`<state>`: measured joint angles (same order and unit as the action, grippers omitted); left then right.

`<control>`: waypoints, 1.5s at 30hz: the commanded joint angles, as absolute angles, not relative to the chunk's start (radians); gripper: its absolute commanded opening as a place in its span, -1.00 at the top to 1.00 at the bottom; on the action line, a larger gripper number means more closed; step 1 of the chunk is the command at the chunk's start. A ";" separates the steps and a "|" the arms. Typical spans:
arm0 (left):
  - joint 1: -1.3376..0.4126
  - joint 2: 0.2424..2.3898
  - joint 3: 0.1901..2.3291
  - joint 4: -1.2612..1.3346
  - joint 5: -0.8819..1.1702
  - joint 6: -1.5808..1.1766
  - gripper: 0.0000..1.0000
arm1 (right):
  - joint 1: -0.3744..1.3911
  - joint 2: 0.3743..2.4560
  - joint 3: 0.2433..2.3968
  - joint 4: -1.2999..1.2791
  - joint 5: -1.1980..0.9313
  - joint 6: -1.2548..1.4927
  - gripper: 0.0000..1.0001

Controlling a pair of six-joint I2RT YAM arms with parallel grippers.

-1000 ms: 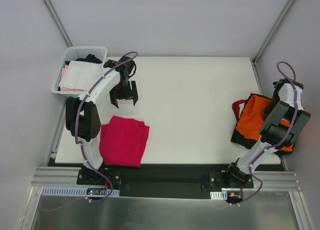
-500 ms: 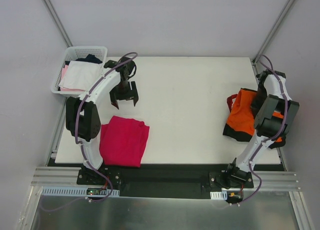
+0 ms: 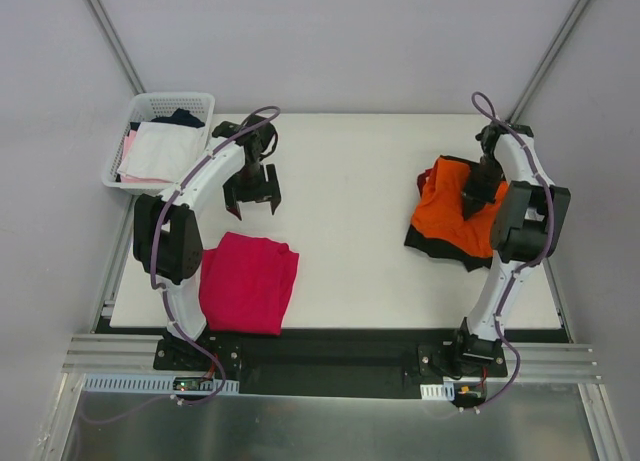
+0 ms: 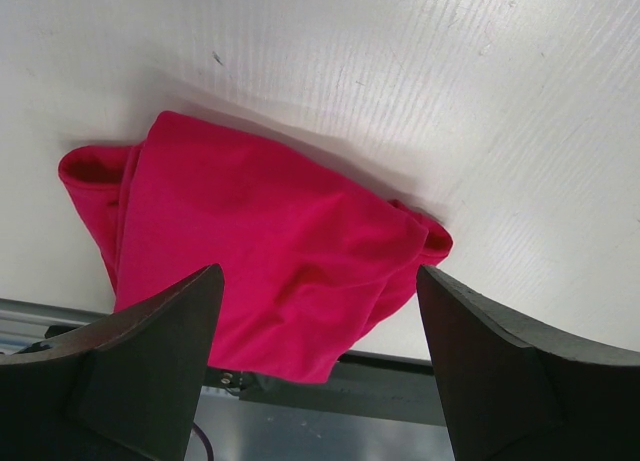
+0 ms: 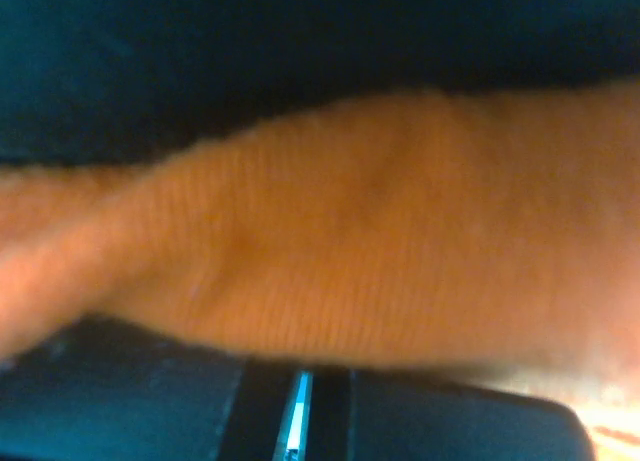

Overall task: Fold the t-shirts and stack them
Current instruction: Neatly place the folded tshirt to the corner

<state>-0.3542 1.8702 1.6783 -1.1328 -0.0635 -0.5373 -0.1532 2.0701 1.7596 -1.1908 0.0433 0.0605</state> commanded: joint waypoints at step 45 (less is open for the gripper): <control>-0.376 1.494 1.477 -1.117 0.040 -0.497 -0.56 | 0.031 1.770 1.744 -1.000 -0.313 0.071 -0.93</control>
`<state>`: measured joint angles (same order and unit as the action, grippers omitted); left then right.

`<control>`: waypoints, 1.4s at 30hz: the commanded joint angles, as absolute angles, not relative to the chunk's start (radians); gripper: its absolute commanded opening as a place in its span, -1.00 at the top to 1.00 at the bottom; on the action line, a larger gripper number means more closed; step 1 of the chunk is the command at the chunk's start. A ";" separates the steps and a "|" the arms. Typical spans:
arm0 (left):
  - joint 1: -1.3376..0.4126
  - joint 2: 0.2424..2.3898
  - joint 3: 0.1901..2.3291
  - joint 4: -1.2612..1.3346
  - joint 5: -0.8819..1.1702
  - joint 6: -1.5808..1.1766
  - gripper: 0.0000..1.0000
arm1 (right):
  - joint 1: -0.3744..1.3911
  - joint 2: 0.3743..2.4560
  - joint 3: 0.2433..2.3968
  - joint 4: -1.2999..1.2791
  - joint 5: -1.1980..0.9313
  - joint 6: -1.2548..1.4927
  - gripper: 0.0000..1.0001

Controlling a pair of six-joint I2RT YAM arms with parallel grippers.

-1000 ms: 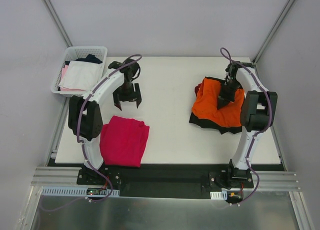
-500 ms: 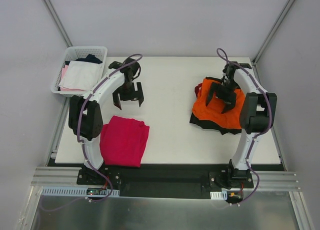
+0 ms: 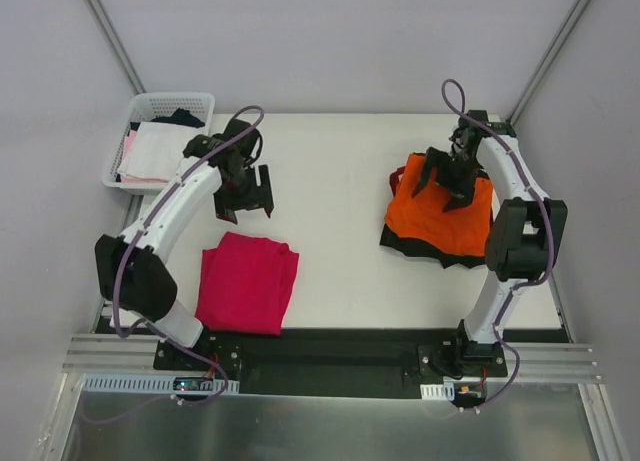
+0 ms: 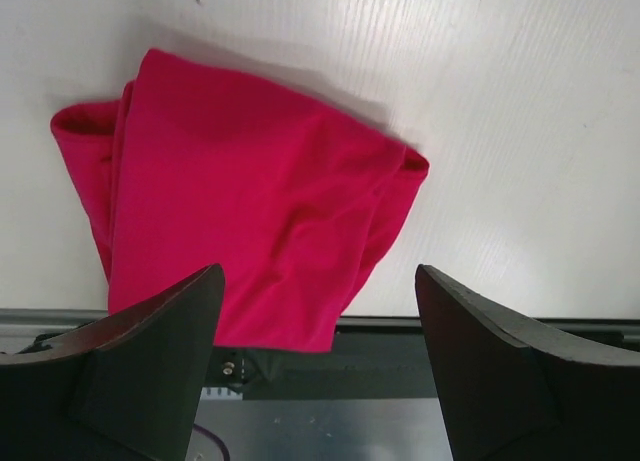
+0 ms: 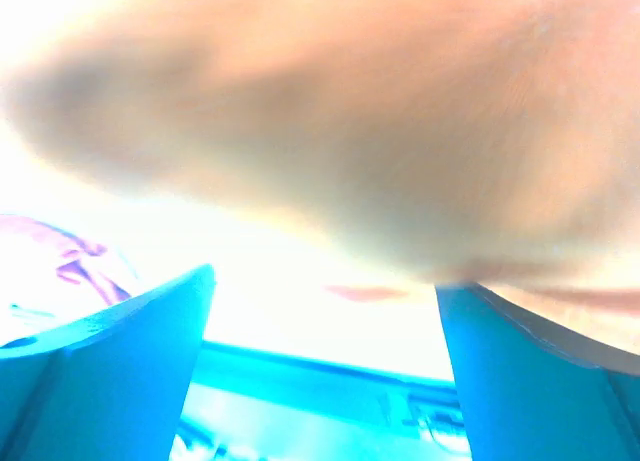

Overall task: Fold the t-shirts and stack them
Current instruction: Neatly place the folded tshirt to the corner

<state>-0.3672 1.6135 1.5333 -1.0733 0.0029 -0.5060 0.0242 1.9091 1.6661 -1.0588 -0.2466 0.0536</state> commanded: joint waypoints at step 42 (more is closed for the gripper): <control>-0.374 1.891 1.150 -0.841 0.153 -0.572 1.00 | 0.216 1.557 1.539 -1.130 -0.181 0.092 0.98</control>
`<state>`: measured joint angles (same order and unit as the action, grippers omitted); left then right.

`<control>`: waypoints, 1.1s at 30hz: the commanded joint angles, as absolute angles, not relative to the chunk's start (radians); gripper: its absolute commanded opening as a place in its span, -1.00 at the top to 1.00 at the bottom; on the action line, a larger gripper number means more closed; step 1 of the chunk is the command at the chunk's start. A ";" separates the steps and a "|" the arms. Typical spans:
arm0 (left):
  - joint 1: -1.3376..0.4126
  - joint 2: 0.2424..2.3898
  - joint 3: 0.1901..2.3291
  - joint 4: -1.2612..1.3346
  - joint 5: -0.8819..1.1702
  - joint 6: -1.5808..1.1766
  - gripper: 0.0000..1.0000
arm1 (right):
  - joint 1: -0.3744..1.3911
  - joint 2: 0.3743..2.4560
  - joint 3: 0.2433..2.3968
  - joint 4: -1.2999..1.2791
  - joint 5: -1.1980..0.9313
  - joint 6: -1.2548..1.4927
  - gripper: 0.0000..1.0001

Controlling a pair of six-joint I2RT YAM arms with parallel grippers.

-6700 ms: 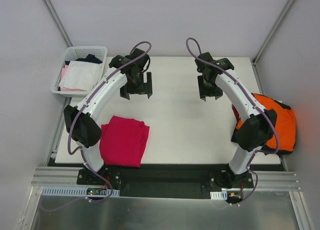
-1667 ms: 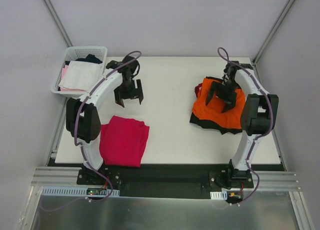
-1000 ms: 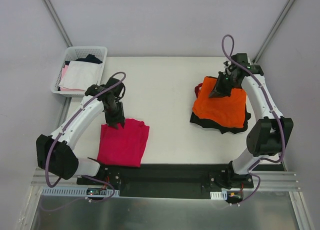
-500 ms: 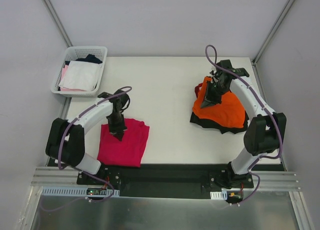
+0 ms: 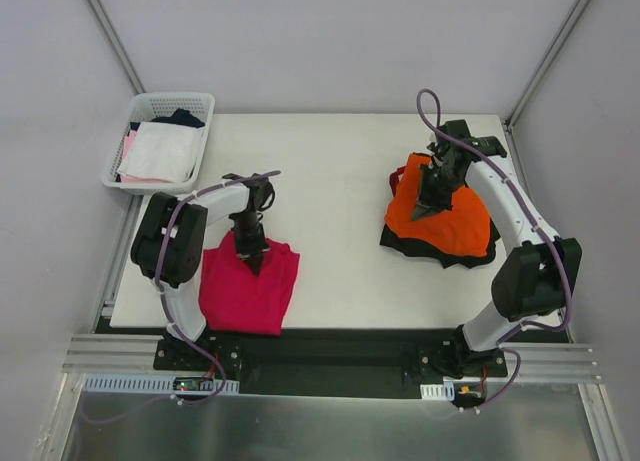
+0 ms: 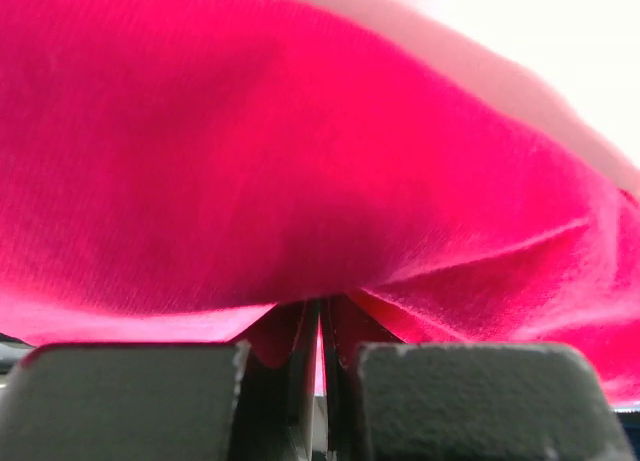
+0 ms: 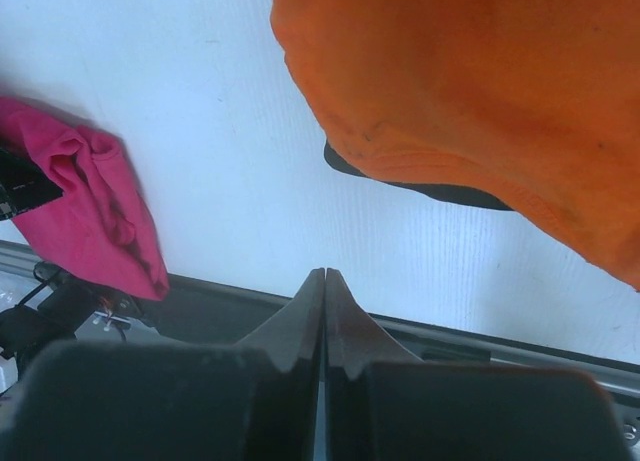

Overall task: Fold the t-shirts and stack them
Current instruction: Neatly place the folded tshirt to the corner

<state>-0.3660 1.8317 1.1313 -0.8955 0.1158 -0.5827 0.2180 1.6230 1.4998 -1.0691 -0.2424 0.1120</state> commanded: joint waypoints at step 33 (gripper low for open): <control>-0.376 2.349 1.997 -0.830 0.308 -0.523 1.00 | 0.222 1.414 1.376 -1.144 -0.163 0.152 0.98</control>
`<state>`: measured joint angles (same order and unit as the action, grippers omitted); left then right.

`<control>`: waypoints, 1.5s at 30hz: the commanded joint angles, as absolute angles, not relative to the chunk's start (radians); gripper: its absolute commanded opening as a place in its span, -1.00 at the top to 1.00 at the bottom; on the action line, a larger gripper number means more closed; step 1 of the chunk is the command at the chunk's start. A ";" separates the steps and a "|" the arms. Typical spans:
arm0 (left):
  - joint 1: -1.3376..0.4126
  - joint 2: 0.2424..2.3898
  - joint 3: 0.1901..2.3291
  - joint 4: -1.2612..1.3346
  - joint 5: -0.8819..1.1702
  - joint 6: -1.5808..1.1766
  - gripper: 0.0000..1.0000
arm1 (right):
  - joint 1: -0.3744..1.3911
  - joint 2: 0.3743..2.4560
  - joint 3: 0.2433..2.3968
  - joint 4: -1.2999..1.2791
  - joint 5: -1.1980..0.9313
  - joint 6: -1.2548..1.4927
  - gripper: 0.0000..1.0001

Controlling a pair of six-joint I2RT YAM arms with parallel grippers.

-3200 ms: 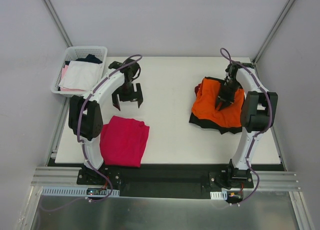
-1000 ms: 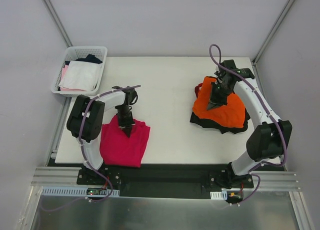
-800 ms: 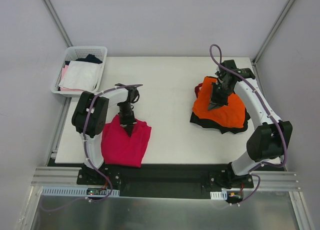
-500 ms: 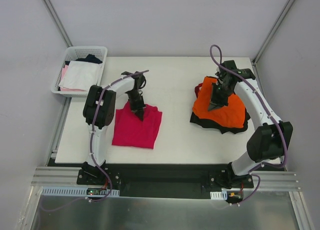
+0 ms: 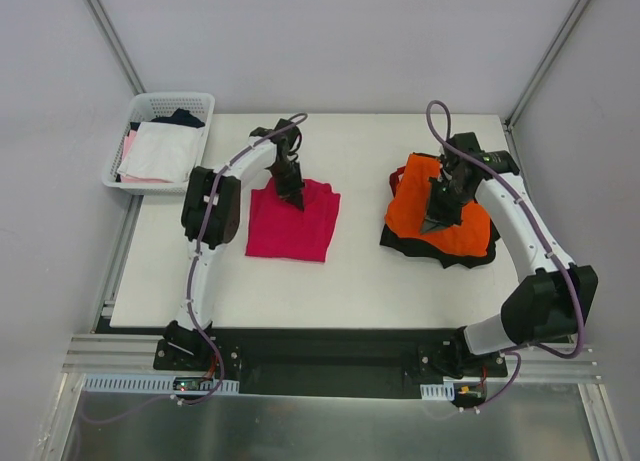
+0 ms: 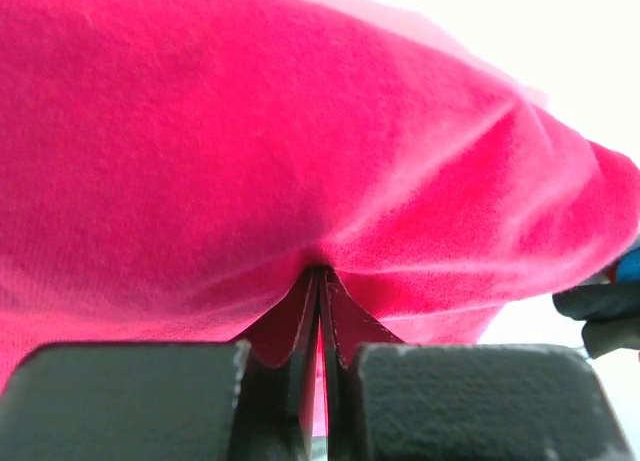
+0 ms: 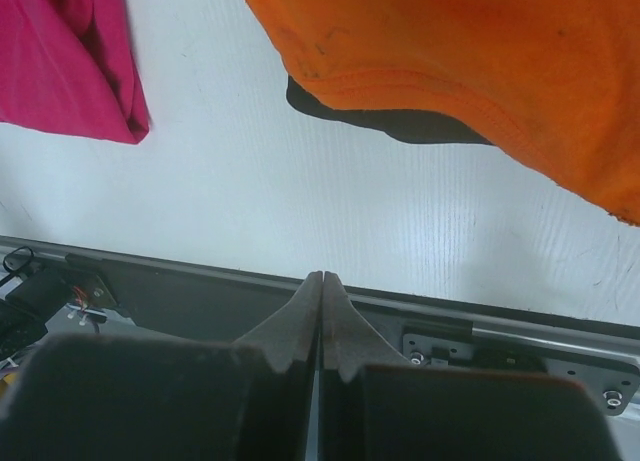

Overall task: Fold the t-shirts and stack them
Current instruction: Neatly place the folded tshirt to the corner

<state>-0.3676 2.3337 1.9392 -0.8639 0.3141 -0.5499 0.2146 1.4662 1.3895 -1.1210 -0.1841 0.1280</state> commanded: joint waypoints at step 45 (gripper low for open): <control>-0.019 1.684 1.257 -0.685 0.305 -0.495 -0.78 | 0.457 2.106 1.799 -0.753 -0.492 0.285 -0.72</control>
